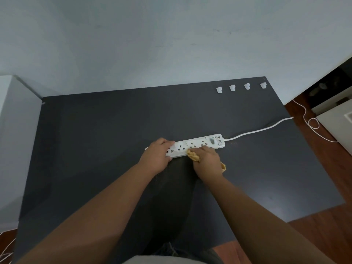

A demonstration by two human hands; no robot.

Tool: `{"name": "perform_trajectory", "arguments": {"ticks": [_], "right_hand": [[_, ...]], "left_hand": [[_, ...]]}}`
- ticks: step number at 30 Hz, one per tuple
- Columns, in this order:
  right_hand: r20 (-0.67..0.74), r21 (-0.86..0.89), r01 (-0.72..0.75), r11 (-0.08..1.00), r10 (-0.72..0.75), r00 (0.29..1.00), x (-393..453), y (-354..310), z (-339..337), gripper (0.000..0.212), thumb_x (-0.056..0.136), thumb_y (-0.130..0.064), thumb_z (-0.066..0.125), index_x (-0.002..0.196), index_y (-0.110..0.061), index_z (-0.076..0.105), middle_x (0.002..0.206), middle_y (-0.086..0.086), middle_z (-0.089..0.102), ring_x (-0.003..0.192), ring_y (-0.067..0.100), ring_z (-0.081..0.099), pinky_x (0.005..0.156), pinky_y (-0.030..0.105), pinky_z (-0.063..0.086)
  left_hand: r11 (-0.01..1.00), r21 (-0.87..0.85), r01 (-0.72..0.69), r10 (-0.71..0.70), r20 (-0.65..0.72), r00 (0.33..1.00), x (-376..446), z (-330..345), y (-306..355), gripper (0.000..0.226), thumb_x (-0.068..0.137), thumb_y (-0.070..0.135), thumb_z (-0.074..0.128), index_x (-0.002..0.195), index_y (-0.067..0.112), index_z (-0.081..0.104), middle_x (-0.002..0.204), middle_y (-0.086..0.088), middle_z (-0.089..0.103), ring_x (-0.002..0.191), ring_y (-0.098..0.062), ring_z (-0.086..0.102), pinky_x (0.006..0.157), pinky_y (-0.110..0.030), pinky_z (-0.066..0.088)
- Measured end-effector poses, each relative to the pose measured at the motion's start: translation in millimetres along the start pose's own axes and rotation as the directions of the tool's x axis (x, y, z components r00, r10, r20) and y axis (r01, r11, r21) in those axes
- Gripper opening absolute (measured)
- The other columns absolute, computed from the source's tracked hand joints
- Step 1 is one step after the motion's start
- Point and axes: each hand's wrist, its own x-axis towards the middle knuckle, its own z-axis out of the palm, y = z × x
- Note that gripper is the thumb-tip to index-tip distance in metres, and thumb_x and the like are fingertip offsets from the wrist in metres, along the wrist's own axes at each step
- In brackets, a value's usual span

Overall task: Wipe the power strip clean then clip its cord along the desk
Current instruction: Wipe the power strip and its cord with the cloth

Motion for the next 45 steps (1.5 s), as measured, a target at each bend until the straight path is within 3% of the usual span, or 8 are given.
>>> {"name": "perform_trajectory", "arguments": {"ticks": [3, 10, 16, 21, 29, 34, 41, 45], "right_hand": [[0.12, -0.073, 0.176, 0.982, -0.167, 0.979, -4, 6, -6, 0.037, 0.079, -0.012, 0.055, 0.108, -0.031, 0.069, 0.098, 0.002, 0.066, 0.094, 0.027, 0.054, 0.083, 0.039, 0.046], [-0.079, -0.087, -0.205, 0.975, 0.199, 0.977, 42, 24, -33, 0.03, 0.083, -0.014, 0.048, 0.107, -0.023, 0.064, 0.1, 0.006, 0.058, 0.095, 0.03, 0.054, 0.077, 0.038, 0.044], [0.356, -0.049, 0.262, 0.964, -0.229, 0.906, 30, 4, -24, 0.017, 0.08, -0.017, 0.056, 0.09, -0.026, 0.066, 0.093, 0.004, 0.062, 0.092, 0.026, 0.058, 0.078, 0.037, 0.048], [-0.012, -0.01, -0.055, 0.998, 0.055, 0.998, 83, 47, -66, 0.023, 0.081, -0.013, 0.058, 0.098, -0.022, 0.069, 0.099, 0.011, 0.064, 0.092, 0.033, 0.06, 0.079, 0.037, 0.05], [0.344, -0.021, 0.359, 0.933, -0.331, 0.879, 35, 53, -39, 0.039, 0.079, -0.01, 0.056, 0.113, -0.027, 0.065, 0.107, 0.003, 0.06, 0.106, 0.026, 0.053, 0.088, 0.042, 0.049], [-0.035, 0.036, 0.075, 0.997, -0.074, 0.997, 50, 87, -59, 0.035, 0.082, -0.007, 0.058, 0.114, -0.017, 0.067, 0.105, 0.012, 0.062, 0.1, 0.033, 0.056, 0.084, 0.04, 0.048], [0.209, -0.012, 0.361, 0.933, -0.351, 0.913, 35, 62, -40, 0.038, 0.079, -0.01, 0.057, 0.115, -0.021, 0.064, 0.108, 0.006, 0.061, 0.102, 0.027, 0.055, 0.086, 0.039, 0.049], [-0.052, 0.159, 0.019, 0.987, -0.011, 0.999, 54, 82, -54, 0.03, 0.082, -0.01, 0.059, 0.111, -0.016, 0.066, 0.102, 0.011, 0.06, 0.094, 0.032, 0.059, 0.08, 0.038, 0.05]], "left_hand": [[1.0, -0.003, 0.005, -0.005, 0.003, 1.0, 0, 0, 0, 0.064, 0.084, 0.022, 0.067, 0.142, 0.028, 0.042, 0.137, 0.008, 0.045, 0.125, -0.016, 0.044, 0.104, -0.034, 0.04], [0.998, 0.009, 0.064, -0.064, 0.024, 0.998, -1, -3, 7, 0.064, 0.084, 0.021, 0.068, 0.142, 0.029, 0.042, 0.136, 0.008, 0.045, 0.126, -0.022, 0.045, 0.109, -0.04, 0.036], [0.982, 0.099, 0.162, -0.165, 0.026, 0.986, -3, 0, 20, 0.06, 0.089, 0.019, 0.063, 0.142, 0.032, 0.039, 0.141, 0.006, 0.042, 0.134, -0.038, 0.034, 0.11, -0.046, 0.033], [0.971, 0.161, 0.176, -0.175, -0.021, 0.984, -4, 6, 32, 0.064, 0.085, 0.01, 0.062, 0.143, 0.025, 0.037, 0.14, -0.002, 0.042, 0.121, -0.028, 0.044, 0.105, -0.04, 0.035], [0.958, 0.092, 0.273, -0.271, -0.035, 0.962, -4, 5, 33, 0.063, 0.086, 0.009, 0.062, 0.141, 0.031, 0.039, 0.139, 0.003, 0.042, 0.122, -0.03, 0.044, 0.096, -0.038, 0.043], [0.95, 0.037, 0.311, -0.309, -0.048, 0.95, -9, 13, 45, 0.062, 0.086, 0.008, 0.06, 0.139, 0.031, 0.041, 0.138, 0.005, 0.042, 0.12, -0.027, 0.046, 0.094, -0.04, 0.047], [0.942, 0.095, 0.323, -0.312, -0.115, 0.943, -10, 14, 41, 0.064, 0.087, 0.009, 0.061, 0.143, 0.032, 0.039, 0.15, 0.006, 0.039, 0.143, -0.028, 0.023, 0.117, -0.047, 0.022], [0.921, 0.182, 0.344, -0.324, -0.133, 0.937, -9, 16, 43, 0.063, 0.086, 0.021, 0.061, 0.144, 0.035, 0.038, 0.151, 0.008, 0.037, 0.145, -0.028, 0.019, 0.119, -0.049, 0.015]]}}
